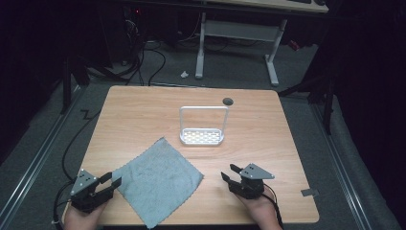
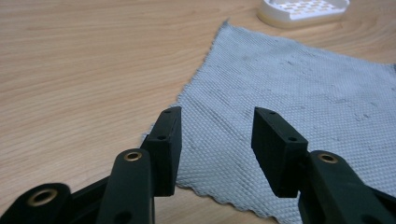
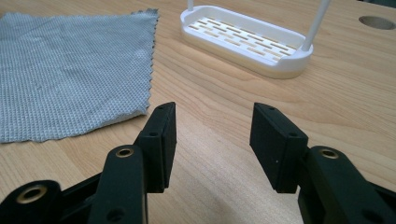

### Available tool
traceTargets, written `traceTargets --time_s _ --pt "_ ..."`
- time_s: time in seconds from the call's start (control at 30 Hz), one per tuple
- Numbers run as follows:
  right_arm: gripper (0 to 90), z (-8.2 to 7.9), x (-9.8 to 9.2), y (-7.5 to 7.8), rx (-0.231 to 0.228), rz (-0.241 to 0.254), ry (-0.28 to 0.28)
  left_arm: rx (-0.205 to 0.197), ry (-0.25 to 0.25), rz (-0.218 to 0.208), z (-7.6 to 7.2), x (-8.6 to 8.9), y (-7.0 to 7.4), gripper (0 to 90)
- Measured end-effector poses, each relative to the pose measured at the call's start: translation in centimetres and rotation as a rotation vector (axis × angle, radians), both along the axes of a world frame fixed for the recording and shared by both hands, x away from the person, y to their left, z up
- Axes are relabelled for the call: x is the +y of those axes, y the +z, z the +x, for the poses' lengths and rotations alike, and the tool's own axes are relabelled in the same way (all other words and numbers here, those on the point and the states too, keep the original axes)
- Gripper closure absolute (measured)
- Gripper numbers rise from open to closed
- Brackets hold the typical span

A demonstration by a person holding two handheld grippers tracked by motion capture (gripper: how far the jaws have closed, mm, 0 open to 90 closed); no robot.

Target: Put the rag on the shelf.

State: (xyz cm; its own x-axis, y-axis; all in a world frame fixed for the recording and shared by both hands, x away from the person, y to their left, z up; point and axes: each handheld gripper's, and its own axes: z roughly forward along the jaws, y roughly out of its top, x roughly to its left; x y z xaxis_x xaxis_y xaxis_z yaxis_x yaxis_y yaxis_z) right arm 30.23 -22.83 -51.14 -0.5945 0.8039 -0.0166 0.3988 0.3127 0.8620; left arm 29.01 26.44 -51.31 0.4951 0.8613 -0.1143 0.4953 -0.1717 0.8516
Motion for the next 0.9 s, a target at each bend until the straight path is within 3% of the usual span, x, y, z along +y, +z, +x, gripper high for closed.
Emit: traceTargets --time_s 0.23,0.3,0.47,0.6,0.73,0.8,0.9 --pt "53.3 0.1 0.3 -0.2 -0.003 -0.009 0.011 -0.003 0.024 0.003 0.4 0.4 -1.0 51.3" --pt "53.4 0.0 0.4 -0.2 -0.004 -0.008 0.014 0.001 0.021 -0.005 0.5 0.4 -1.0 51.2" --pt "54.8 0.1 0.9 -0.4 0.002 -0.008 0.033 0.011 0.005 0.02 0.7 0.0 -1.0 51.1" --pt "61.5 0.1 1.8 -0.5 0.022 -0.017 0.068 0.023 -0.017 0.044 0.9 -0.6 -1.0 58.2" --pt "81.4 0.1 3.3 -0.3 0.049 -0.006 0.105 0.089 -0.057 0.088 1.4 -1.3 -1.2 75.5" --pt "90.0 0.2 4.5 -0.2 0.067 -0.016 0.143 0.11 -0.071 0.12 1.5 -1.6 -1.5 80.2" --pt "90.0 0.0 7.4 -0.3 0.097 -0.058 0.235 0.115 -0.082 0.156 1.4 -2.0 -2.0 85.2"
